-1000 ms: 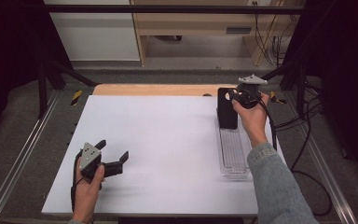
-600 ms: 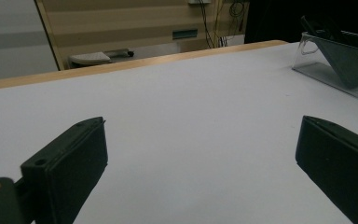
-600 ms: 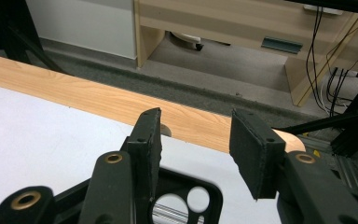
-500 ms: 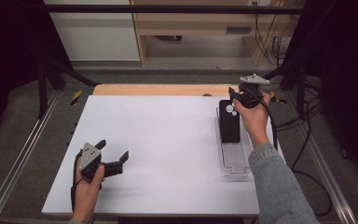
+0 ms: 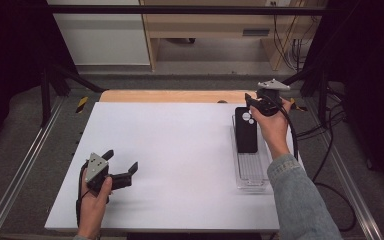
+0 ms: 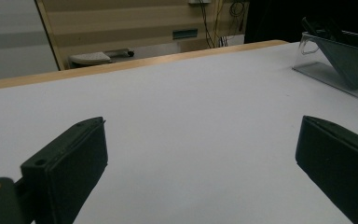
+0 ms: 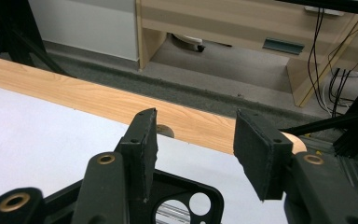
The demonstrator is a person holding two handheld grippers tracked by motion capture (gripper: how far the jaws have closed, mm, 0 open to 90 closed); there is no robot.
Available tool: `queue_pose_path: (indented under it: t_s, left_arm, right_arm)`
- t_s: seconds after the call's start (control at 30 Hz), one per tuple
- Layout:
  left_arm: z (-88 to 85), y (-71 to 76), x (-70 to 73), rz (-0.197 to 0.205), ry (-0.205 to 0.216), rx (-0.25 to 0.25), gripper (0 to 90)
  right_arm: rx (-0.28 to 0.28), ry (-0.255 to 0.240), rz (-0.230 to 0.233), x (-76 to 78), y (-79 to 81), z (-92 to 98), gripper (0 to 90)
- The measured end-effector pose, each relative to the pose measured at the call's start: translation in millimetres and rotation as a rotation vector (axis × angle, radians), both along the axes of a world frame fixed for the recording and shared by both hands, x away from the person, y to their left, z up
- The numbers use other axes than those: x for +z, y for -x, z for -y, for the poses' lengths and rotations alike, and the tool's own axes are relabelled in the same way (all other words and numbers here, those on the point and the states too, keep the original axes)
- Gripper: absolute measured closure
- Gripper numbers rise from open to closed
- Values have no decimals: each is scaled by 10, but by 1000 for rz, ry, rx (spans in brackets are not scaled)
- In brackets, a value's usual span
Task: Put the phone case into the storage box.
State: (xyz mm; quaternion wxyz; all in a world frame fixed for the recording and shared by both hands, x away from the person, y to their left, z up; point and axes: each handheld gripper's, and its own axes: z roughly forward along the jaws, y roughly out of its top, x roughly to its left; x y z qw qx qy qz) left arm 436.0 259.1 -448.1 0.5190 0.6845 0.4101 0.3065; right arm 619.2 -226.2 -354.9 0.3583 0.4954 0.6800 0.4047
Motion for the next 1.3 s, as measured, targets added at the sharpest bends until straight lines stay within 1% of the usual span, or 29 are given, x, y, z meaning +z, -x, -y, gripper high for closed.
queue_pose_path:
  t_s: [0.33, 0.9, 1.03, 1.2, 1.3]
  left_arm:
    - [-2, 0, 0, 0, -1, 0, 22]
    - [-4, -2, -1, -2, -3, 0, 22]
    - [-4, 1, 0, -2, -3, 0, 22]
    - [-1, -1, -2, -2, -5, -1, 22]
    - [-1, -2, -3, -2, -4, -1, 23]
  right_arm:
    - [-2, -7, -9, 3, 3, -38, 420]
    - [5, -19, -15, 13, 18, -74, 360]
    - [4, -16, -20, 6, 18, -87, 329]
    - [-3, -27, -27, 6, 16, -92, 293]
    - [-4, -32, -32, 8, 18, -96, 256]
